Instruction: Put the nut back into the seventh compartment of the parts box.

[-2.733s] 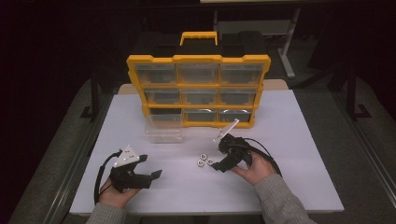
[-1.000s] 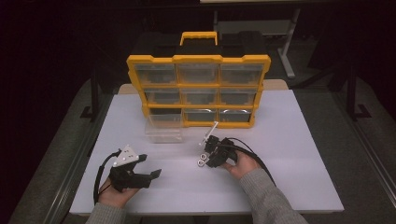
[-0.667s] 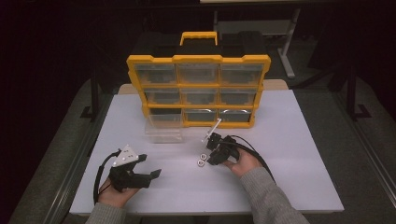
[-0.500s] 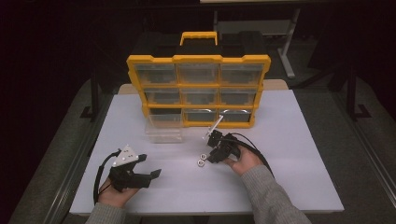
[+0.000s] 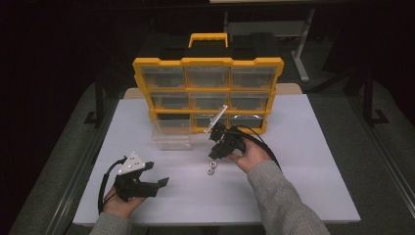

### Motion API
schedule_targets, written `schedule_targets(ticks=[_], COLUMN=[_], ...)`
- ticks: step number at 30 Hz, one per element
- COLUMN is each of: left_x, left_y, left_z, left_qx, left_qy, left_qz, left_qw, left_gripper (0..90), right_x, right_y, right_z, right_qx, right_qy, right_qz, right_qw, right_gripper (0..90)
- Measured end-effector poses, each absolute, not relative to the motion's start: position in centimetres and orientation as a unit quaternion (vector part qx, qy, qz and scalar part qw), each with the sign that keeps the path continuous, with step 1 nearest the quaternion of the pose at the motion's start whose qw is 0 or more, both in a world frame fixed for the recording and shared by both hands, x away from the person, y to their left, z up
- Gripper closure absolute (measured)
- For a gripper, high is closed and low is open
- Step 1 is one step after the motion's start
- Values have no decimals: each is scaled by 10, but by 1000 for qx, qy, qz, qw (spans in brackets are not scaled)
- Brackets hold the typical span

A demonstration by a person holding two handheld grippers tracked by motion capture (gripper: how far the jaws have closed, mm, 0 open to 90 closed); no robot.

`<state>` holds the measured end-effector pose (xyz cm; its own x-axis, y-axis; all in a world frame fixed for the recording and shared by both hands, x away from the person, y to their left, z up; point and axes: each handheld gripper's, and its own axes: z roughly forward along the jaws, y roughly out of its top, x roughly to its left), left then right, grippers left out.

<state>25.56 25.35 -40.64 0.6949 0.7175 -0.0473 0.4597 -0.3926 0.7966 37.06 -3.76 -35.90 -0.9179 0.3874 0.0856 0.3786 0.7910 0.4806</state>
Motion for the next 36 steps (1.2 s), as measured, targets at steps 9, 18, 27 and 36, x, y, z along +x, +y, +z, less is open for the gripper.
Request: schedule_targets(ticks=[9, 18, 27, 36], left_x=[256, 256, 256, 256], left_y=[254, 254, 254, 255], left_z=[-406, -406, -407, -406], left_qx=[821, 819, 814, 818], left_qy=[358, 360, 364, 359], left_qz=[154, 152, 152, 155], left_qw=[418, 421, 427, 423], left_gripper=[207, 207, 207, 207], right_x=[386, 402, 416, 429], right_y=[-20, 8, 37, 62], right_z=[-329, -301, -285, -297], right_qx=[192, 179, 171, 168], right_qy=[943, 946, 949, 952], right_qz=[270, 268, 263, 254], right_qw=[16, 32, 35, 36], right_gripper=[693, 693, 693, 693])
